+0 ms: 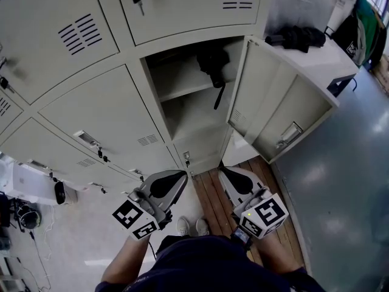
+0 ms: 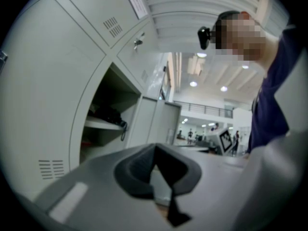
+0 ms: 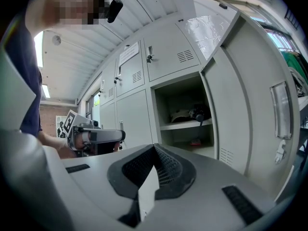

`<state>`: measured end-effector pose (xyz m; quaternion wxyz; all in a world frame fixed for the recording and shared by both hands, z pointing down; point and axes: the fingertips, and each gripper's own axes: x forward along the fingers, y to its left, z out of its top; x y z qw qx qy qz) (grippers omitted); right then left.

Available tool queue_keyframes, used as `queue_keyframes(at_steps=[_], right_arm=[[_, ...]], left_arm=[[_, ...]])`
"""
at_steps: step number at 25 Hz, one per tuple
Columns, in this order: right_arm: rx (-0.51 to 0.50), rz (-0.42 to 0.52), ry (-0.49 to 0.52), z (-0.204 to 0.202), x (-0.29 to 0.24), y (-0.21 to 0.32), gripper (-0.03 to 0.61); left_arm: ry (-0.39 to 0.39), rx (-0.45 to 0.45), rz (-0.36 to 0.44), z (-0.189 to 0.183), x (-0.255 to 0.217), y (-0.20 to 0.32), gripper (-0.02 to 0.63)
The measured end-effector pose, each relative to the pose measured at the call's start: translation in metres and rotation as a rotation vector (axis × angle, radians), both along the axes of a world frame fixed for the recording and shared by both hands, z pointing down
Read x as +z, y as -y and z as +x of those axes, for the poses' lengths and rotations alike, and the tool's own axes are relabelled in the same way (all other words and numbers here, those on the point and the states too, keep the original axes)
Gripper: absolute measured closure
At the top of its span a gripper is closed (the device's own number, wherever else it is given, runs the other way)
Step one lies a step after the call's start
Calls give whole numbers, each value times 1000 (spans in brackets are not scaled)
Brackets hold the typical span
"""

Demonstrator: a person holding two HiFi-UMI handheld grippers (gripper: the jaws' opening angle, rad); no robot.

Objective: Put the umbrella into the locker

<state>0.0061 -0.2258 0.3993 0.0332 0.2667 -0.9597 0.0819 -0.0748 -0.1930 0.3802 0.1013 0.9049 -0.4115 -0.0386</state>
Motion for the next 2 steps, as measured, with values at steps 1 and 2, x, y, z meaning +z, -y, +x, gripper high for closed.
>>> queue_keyframes(at_steps=[1,2], right_arm=[[0,-1,0,0,0,0,572],[1,-3,0,-1,1,1,572]], left_arm=[[0,0,-1,0,1,0,614],[0,0,-2,-1,1,0,614]])
